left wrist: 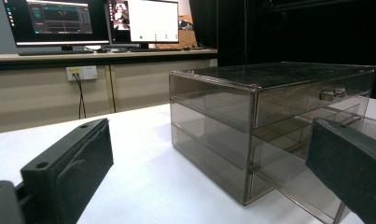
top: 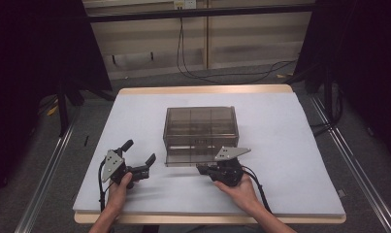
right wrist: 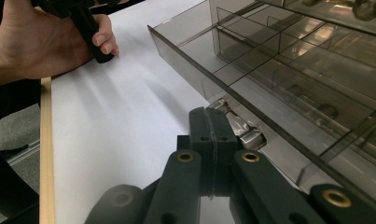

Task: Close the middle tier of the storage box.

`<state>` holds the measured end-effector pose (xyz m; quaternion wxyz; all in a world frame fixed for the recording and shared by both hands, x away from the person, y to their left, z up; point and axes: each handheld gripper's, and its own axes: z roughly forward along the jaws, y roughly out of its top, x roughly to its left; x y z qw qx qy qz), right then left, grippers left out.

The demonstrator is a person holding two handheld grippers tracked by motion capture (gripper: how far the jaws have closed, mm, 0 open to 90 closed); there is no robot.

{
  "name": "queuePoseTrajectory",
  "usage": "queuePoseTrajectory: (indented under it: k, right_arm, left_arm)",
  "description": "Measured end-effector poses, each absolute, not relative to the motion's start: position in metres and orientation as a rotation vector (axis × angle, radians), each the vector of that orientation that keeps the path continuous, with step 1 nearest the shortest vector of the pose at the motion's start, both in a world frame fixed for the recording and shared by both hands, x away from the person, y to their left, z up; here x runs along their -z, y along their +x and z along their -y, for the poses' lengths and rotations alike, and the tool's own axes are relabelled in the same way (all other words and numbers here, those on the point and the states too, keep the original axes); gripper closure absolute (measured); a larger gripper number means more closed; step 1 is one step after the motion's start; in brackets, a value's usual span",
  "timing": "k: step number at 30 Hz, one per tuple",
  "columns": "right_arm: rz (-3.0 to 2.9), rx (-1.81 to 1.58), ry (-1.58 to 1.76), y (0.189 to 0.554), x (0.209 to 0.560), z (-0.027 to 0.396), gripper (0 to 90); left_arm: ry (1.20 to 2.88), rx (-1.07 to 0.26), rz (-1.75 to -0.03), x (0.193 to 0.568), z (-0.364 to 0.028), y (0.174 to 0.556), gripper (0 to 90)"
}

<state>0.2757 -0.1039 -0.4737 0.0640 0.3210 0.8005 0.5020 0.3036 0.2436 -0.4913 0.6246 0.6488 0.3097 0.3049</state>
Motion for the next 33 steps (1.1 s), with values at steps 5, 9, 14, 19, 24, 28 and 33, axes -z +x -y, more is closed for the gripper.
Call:
queuePoseTrajectory:
  k: [5,9,14,19,24,28,33]
  right_arm:
    - [-2.418,-1.513,0.969,0.2753,0.4754,0.1016,90.0]
    - [-2.413,-1.516,0.973,0.276,0.4762,0.1008,90.0]
    - [-2.409,-1.514,0.974,0.2769,0.4763,0.1005,90.0]
    - [-2.404,-1.515,0.97,0.278,0.4762,0.1011,90.0]
    - [-2.402,-1.511,0.971,0.2786,0.4762,0.1012,90.0]
    - [-2.397,-1.511,0.976,0.2789,0.4761,0.1014,90.0]
    - [-2.391,-1.509,0.976,0.2798,0.476,0.1021,90.0]
  left_arm:
    - [1.487,-0.697,-0.713,0.4914,-0.2435,0.3034,0.9]
    - [1.486,-0.696,-0.715,0.4914,-0.2435,0.3035,0.9]
    - [1.487,-0.697,-0.713,0.4914,-0.2435,0.3035,0.9]
    - [1.486,-0.697,-0.714,0.4914,-0.2435,0.3035,0.9]
    - [1.486,-0.696,-0.714,0.4914,-0.2435,0.3035,0.9]
    - [1.486,-0.696,-0.714,0.4914,-0.2435,0.3035,0.9]
    - [1.488,-0.699,-0.714,0.4914,-0.2437,0.3035,0.9]
